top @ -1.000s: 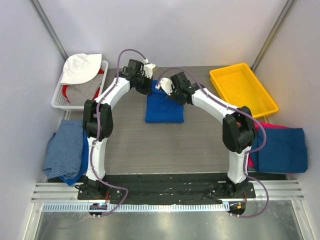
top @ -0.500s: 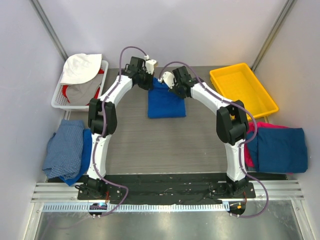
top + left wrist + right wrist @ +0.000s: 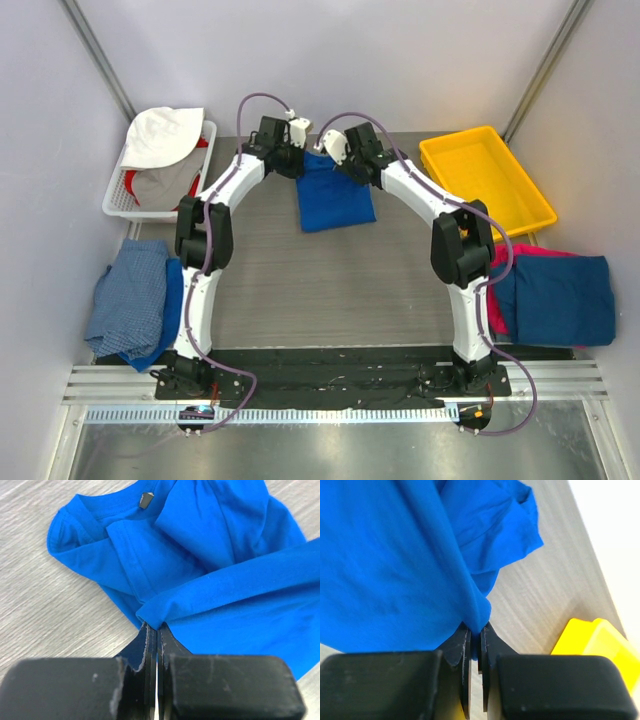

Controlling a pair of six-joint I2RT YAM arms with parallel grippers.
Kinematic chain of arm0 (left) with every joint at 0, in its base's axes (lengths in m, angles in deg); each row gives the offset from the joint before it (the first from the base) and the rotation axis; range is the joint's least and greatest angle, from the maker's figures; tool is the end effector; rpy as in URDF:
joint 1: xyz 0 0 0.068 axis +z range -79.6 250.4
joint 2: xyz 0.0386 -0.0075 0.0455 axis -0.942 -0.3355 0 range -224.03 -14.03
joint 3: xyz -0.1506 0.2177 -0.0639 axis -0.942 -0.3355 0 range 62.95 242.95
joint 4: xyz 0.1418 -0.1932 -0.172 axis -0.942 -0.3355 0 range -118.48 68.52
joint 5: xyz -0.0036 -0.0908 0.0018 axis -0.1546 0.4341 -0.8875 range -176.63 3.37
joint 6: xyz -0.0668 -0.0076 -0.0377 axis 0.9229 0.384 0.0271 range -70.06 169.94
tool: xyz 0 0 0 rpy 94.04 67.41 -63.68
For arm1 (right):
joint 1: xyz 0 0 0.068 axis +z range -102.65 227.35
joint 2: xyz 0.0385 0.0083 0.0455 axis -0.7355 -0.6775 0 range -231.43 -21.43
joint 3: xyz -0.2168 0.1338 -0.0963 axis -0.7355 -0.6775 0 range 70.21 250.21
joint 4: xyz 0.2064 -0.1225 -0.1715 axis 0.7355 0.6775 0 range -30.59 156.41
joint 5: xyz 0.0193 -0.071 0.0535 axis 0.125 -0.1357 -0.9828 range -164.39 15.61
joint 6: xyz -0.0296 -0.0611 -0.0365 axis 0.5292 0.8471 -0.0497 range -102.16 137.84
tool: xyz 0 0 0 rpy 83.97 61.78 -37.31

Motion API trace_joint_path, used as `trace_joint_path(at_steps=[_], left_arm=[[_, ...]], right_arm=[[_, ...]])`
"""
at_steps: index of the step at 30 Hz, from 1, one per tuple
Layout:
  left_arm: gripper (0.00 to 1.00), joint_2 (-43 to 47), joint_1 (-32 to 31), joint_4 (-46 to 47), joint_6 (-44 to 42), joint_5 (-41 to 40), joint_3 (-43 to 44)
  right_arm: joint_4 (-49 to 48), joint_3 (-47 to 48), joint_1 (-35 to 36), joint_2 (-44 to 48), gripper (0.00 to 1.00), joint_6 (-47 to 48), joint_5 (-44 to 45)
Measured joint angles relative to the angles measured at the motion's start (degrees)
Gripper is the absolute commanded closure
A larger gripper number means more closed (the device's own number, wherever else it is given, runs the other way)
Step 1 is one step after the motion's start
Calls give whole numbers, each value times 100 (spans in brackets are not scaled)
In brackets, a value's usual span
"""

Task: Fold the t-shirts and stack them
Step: Fold the long partially folded tshirt into a neat square

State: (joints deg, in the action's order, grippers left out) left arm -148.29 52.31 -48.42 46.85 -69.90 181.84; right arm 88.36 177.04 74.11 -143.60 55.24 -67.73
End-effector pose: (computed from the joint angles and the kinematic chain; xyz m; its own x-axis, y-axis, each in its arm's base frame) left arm 0.5563 -0.2017 0.1936 -0.6120 0.2542 -0.7489 0.5335 0.8317 -0.1537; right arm 0.4912 0.2393 0.2230 -0.2687 -0.8111 -0.5195 -0.6751 0.5433 -0.4991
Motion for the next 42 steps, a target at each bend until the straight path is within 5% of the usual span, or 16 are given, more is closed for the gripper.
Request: trace_joint_path(at_steps=[26, 42], left_arm=[[100, 350, 9, 540, -258, -1248, 282], [100, -1056, 20, 717, -660, -1458, 1248]], right_arm=[[-549, 1075, 13, -621, 99, 116, 382], [-977, 1469, -83, -1613, 99, 328, 575]])
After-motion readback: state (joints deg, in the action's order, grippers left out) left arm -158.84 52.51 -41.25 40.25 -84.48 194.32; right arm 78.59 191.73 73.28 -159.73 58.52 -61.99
